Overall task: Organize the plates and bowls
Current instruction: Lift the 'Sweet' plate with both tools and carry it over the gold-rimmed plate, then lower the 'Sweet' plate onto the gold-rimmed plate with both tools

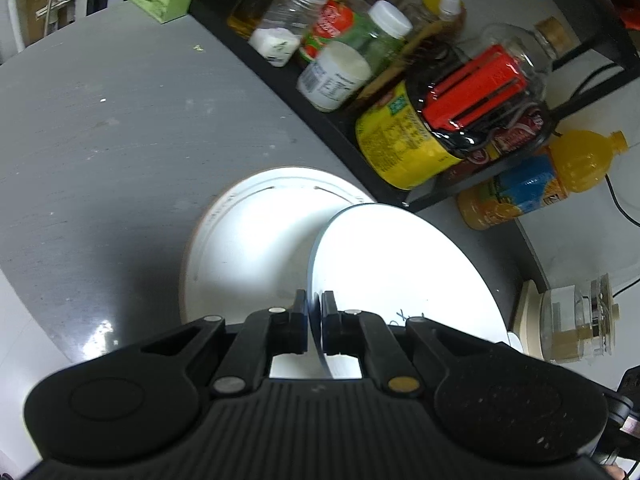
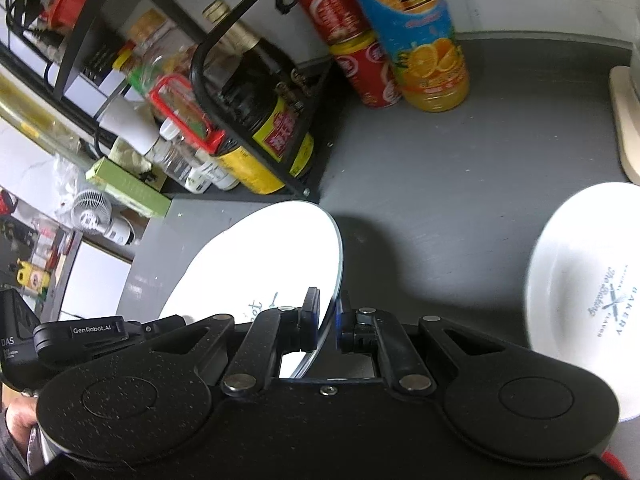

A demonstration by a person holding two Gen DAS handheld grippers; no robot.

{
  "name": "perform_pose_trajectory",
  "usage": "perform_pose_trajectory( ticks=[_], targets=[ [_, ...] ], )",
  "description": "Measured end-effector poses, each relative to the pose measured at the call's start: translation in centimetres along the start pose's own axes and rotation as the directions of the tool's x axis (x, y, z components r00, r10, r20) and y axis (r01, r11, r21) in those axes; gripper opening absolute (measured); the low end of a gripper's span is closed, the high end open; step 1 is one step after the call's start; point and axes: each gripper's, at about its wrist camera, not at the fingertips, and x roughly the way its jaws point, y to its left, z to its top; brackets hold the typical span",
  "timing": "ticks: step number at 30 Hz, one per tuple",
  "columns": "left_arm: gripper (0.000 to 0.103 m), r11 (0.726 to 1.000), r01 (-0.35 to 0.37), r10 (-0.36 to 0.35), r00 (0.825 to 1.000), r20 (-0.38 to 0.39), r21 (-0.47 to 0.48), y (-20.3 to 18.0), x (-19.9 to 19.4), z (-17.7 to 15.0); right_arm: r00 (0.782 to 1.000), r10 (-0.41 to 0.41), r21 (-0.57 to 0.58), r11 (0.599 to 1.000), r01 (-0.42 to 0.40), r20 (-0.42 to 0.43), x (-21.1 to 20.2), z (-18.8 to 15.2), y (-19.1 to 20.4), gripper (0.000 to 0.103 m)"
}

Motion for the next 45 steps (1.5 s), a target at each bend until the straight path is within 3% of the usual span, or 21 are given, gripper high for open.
perform_pose_trajectory(
  ticks=[25,45],
  targets=[
    [0.005,0.999,-0.021,0.019,0.999,-0.043,-0.04,4.3,1.2,0.1,0.996,-0.06,-0.055,0.997,0.057,-0.067,2.6,-0.4,2.8,0.008],
    [0.008,0.996,-0.087,0.089,0.994,-0.068,0.031,3.6,2.5,1.0,0.988,-0.127,-0.011,0.992,0.126,-0.087,4.7,-0.8,3.2,0.005]
  ],
)
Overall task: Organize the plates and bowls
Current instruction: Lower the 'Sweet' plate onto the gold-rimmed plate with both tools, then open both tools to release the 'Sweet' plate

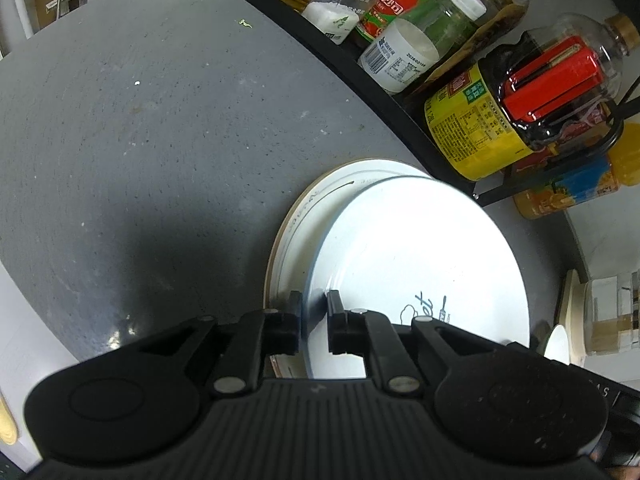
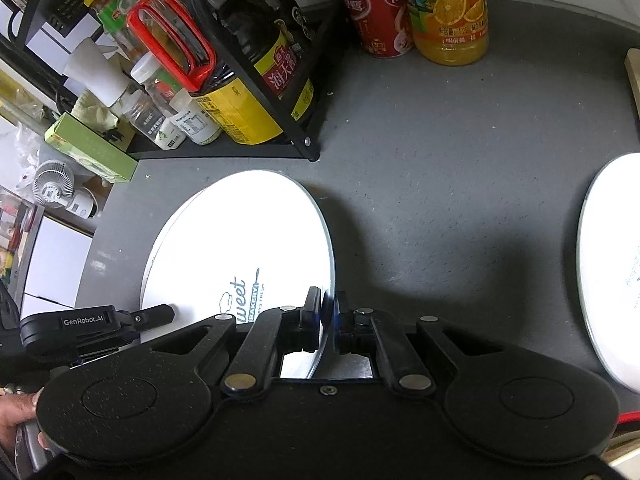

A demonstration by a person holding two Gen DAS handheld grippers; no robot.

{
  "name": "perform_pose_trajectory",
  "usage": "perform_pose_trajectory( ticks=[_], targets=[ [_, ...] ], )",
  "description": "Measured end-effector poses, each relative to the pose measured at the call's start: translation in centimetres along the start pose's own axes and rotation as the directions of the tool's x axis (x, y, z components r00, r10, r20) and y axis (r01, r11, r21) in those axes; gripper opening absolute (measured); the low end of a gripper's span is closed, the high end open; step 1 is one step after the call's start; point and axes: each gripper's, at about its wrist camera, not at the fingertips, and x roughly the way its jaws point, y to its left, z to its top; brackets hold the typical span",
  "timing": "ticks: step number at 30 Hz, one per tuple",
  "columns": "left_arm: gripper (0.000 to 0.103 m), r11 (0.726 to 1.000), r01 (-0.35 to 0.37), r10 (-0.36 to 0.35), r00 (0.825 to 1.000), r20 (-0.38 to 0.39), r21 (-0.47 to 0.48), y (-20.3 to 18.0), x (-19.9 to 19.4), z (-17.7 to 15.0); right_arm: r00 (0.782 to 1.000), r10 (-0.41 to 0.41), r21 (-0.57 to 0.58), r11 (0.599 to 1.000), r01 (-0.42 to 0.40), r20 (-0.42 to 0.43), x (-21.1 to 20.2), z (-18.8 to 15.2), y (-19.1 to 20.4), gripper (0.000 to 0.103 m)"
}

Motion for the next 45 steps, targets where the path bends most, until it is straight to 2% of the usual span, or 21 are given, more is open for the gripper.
perform_pose_trajectory(
  ticks=[5,11,16,22,25,30,32,34,36,38,40,42,45],
  targets=[
    [0.008,0.998,-0.035,0.034,0.999,0.029,0.042,-0.7,-1.5,0.6,1.0,0.001,0.004,1.0,-0.001,0.003,0.1,0.1,-0.1,0.005],
    [0.009,0.998,-0.05,0.048,0.997,0.06,0.041,-0.5,-2.8,1.1,1.0,0.004,0.008,1.0,-0.004,-0.002,0.5,0.1,-0.1,0.006],
    [0.021,0.996,-0.076,0.073,0.995,0.069,0.045,-0.4,-2.9,1.3,1.0,0.0,0.003,1.0,0.0,-0.007,1.0,0.2,0.1,0.006],
    [0.022,0.992,-0.114,0.111,0.992,0.067,0.051,0.0,-2.3,0.9,0.999,-0.012,-0.004,1.0,0.012,-0.031,2.1,-0.1,0.5,0.007],
    [0.023,0.995,-0.09,0.087,0.993,0.076,0.042,0.5,-2.2,0.8,0.999,-0.016,-0.011,1.0,0.016,-0.033,2.4,-0.2,0.8,0.008],
    [0.024,0.995,-0.095,0.092,0.993,0.08,0.034,0.5,-2.1,1.1,0.999,-0.015,-0.001,1.0,0.015,-0.047,2.6,0.1,0.8,0.01],
    [0.024,0.992,-0.121,0.117,0.989,0.085,0.044,0.2,-2.2,1.1,0.999,-0.023,-0.004,1.0,0.023,-0.039,2.3,0.1,0.9,0.017],
    [0.024,0.985,-0.159,0.153,0.984,0.091,0.066,-0.5,-2.6,1.1,0.999,-0.026,-0.007,1.0,0.026,-0.028,1.7,0.2,0.9,0.017],
    [0.024,0.983,-0.162,0.155,0.984,0.088,0.082,-1.1,-3.1,1.1,1.0,-0.01,0.007,1.0,0.01,-0.022,1.0,0.3,0.5,0.022],
    [0.024,0.986,-0.142,0.135,0.988,0.079,0.086,-1.8,-3.5,1.1,1.0,-0.006,0.012,1.0,0.006,-0.014,0.2,0.3,0.1,0.041],
    [0.028,0.984,-0.147,0.141,0.988,0.069,0.102,-2.8,-3.8,1.0,1.0,-0.013,0.009,1.0,0.013,-0.004,-0.6,0.2,-0.2,0.053],
    [0.049,0.981,-0.15,0.141,0.987,0.072,0.125,-3.8,-4.0,0.7,1.0,-0.012,0.007,1.0,0.012,0.003,-1.5,0.1,-0.4,0.056],
    [0.065,0.976,-0.139,0.126,0.988,0.087,0.17,-5.6,-4.4,0.1,1.0,-0.001,0.017,1.0,0.001,0.021,-3.0,0.0,-0.9,0.071]
  ],
)
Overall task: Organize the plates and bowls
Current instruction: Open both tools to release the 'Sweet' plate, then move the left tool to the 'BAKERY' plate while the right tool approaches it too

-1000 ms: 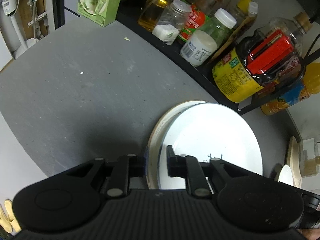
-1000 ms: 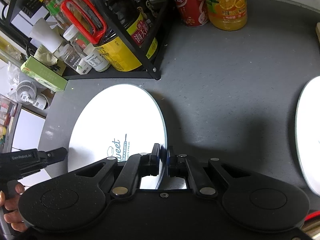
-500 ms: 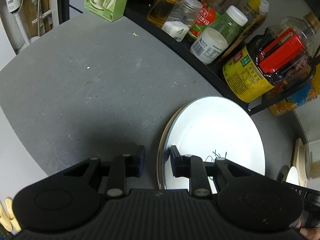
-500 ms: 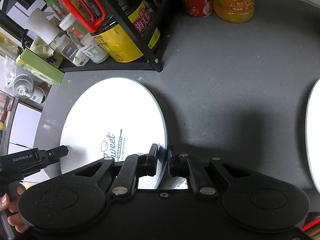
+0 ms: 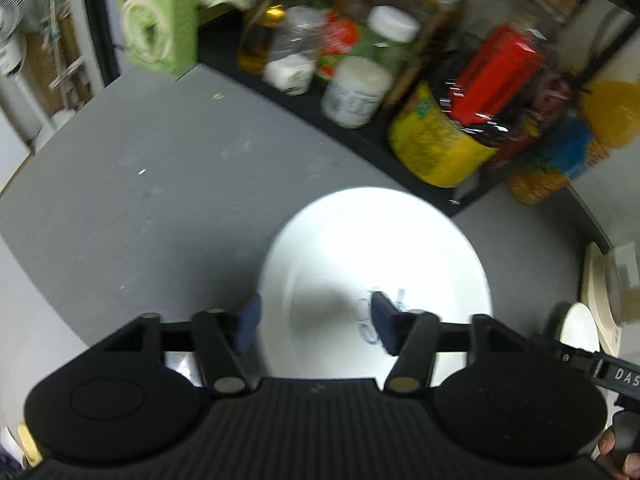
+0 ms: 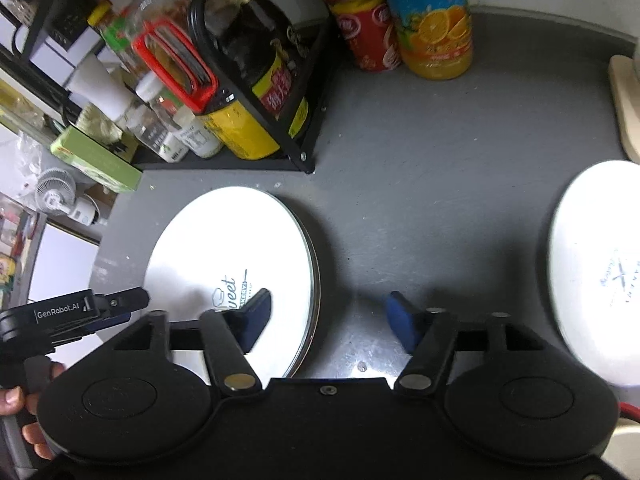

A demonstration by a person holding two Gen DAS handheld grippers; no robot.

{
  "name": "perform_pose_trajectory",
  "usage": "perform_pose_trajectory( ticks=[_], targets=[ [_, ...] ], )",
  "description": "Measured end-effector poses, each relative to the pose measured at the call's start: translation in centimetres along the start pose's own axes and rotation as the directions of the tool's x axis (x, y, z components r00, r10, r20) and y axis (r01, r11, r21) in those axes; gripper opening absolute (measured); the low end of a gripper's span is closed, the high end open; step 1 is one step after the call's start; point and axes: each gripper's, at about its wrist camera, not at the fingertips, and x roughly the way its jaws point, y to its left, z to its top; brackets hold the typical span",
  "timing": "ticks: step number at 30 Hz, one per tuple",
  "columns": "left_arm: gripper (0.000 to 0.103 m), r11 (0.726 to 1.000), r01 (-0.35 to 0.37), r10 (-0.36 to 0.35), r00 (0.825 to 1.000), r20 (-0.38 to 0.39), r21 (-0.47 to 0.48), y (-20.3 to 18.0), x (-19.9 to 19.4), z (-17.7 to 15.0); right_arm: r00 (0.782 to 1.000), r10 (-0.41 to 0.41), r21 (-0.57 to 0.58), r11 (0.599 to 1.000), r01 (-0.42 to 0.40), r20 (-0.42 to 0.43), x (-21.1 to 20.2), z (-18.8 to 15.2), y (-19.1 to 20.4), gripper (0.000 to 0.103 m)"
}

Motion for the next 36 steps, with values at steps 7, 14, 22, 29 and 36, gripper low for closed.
perform_pose_trajectory(
  ticks=[7,14,22,29,36],
  targets=[
    [0.074,0.996,0.025,-0.025,1.0,-0.002,0.086,-4.0,-1.0,-0.6,0.999,-0.012,-0.025,1.0,0.013,0.051,-3.2,-0.3,-0.7,0.092],
    [0.08,0.985,0.055,-0.053,0.998,-0.02,0.165,-7.9,-1.1,-1.3,0.995,-0.043,0.011,0.999,0.042,0.095,-5.7,-1.4,-2.8,0.094],
    [0.08,0.964,0.106,-0.097,0.994,-0.049,0.246,-12.3,-0.6,-2.0,0.988,-0.068,0.096,0.994,0.054,0.142,-8.9,-2.6,-5.1,0.095],
    [0.08,0.937,0.148,-0.124,0.988,-0.095,0.317,-16.3,0.7,-2.5,0.979,-0.088,0.131,0.989,0.064,0.186,-11.5,-3.2,-6.4,0.099],
    [0.08,0.89,0.198,-0.154,0.978,-0.138,0.41,-20.9,2.2,-3.3,0.964,-0.158,0.209,0.972,0.112,0.215,-13.1,-3.9,-9.2,0.099]
  ],
)
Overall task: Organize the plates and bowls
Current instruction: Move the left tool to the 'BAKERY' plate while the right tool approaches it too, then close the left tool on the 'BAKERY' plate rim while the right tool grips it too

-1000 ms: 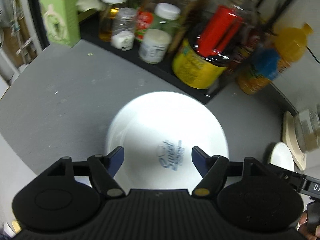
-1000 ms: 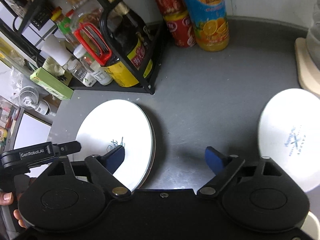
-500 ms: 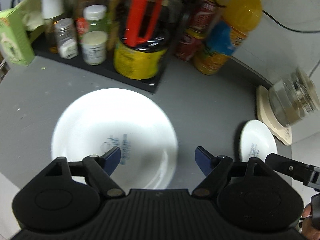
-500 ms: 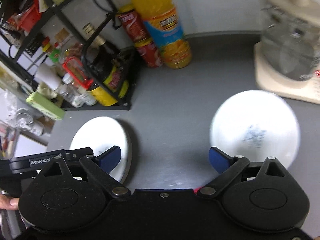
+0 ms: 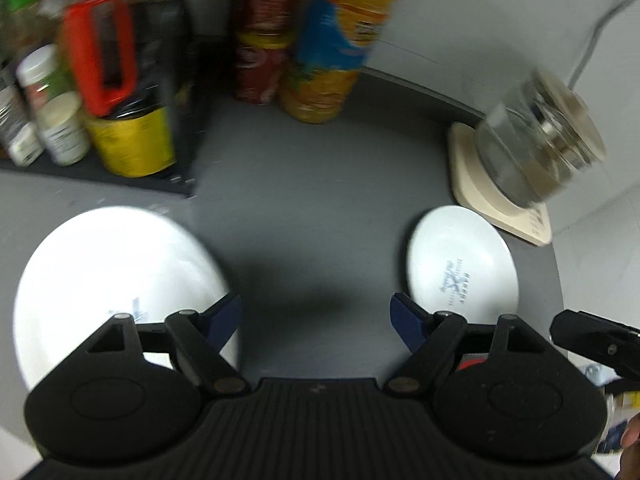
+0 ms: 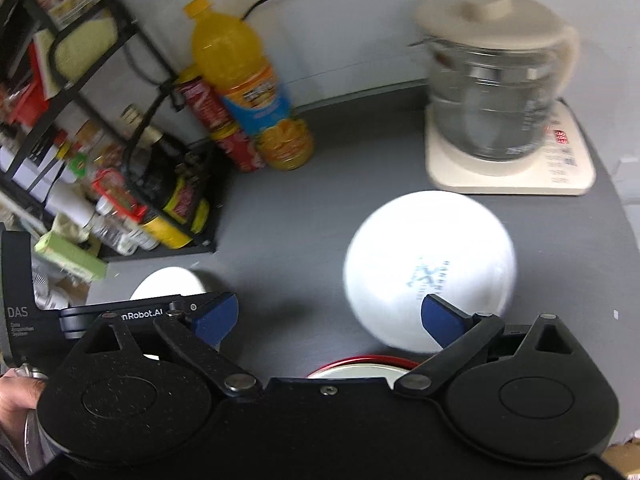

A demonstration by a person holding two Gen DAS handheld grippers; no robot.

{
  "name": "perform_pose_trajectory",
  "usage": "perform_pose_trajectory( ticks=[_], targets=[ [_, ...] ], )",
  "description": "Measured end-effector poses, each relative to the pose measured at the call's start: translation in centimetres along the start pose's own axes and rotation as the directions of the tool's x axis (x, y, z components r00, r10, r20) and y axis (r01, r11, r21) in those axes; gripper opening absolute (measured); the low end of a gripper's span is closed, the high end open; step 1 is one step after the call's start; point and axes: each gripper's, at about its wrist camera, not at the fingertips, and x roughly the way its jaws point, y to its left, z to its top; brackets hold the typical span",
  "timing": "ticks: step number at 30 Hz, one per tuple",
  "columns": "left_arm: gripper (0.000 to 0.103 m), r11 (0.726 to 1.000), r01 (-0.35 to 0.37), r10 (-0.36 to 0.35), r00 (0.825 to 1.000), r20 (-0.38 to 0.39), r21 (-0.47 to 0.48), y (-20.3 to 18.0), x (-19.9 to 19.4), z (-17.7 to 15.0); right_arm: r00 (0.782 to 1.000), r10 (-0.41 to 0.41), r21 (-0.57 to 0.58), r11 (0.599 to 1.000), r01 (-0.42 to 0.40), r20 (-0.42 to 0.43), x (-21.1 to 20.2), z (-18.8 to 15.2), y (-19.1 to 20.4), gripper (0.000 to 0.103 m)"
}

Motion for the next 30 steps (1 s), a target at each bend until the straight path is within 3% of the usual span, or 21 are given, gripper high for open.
perform_pose_trajectory(
  ticks=[8,16,25,30],
  targets=[
    [0.08,0.996,0.042,-0.039,0.998,-0.051,0.075,-3.4,3.2,1.1,0.998,-0.067,0.096,0.993,0.065,0.018,-0.3,-0.6,-3.9,0.099],
    [0.08,0.995,0.048,-0.037,0.992,-0.121,0.085,-4.8,7.2,2.1,0.991,-0.127,0.164,0.979,0.121,0.03,0.1,-0.9,-6.9,0.097],
    [0.073,0.995,0.084,-0.072,0.982,-0.177,0.056,-5.4,10.8,2.6,0.99,-0.144,0.304,0.943,0.138,-0.003,2.3,-1.7,-11.7,0.069],
    [0.056,0.995,0.103,-0.099,0.973,-0.208,0.011,-5.6,12.5,2.9,0.991,-0.126,0.36,0.924,0.13,-0.035,4.0,-2.2,-14.0,0.051]
  ],
)
